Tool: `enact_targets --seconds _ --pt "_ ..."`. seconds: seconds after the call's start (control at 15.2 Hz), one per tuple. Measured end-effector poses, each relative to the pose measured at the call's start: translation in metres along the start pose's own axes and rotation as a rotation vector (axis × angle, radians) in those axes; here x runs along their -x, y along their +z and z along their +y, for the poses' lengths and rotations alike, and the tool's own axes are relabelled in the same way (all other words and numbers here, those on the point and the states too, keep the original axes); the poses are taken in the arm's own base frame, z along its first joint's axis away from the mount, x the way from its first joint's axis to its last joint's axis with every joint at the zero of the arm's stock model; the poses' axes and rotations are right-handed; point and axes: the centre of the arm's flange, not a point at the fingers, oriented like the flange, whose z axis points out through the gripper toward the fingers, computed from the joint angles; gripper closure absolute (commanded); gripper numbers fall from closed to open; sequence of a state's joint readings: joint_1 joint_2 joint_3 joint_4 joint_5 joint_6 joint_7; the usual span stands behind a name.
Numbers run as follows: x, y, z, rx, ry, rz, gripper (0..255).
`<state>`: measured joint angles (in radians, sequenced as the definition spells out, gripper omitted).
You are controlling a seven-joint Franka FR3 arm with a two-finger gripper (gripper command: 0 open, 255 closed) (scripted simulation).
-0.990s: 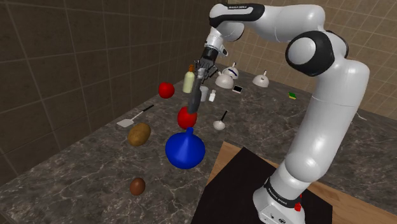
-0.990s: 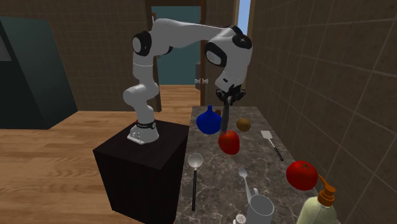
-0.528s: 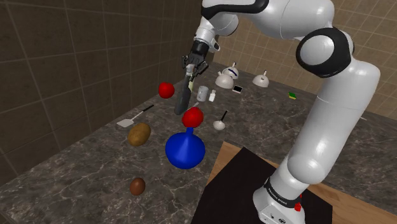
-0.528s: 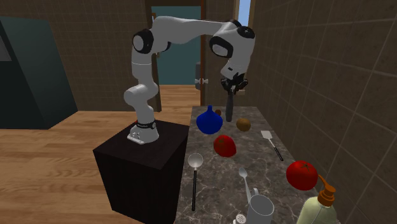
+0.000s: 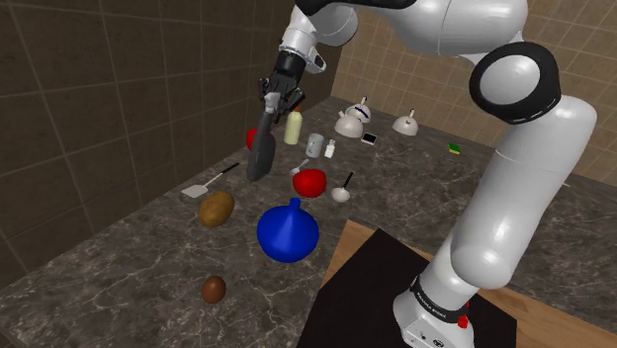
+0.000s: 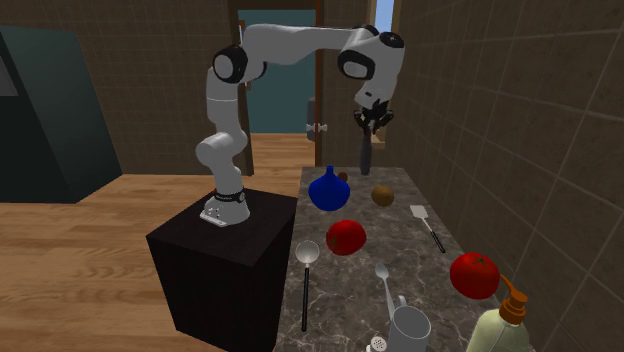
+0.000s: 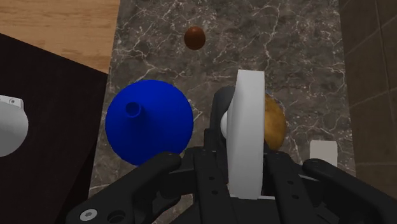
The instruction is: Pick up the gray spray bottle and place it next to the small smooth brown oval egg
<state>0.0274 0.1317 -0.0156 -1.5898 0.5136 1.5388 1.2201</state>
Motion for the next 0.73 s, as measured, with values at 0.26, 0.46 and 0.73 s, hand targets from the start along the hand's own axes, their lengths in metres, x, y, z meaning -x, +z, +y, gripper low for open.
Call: enact_targets --seconds 0.26,0.46,0.73 --pt "0.051 0.018 -0.017 0.001 0.0 0.0 255" --pt "0.086 0.027 -0.031 0.0 0.0 0.0 255" --pt "0.135 0.041 -0.046 0.0 0.0 0.0 255"
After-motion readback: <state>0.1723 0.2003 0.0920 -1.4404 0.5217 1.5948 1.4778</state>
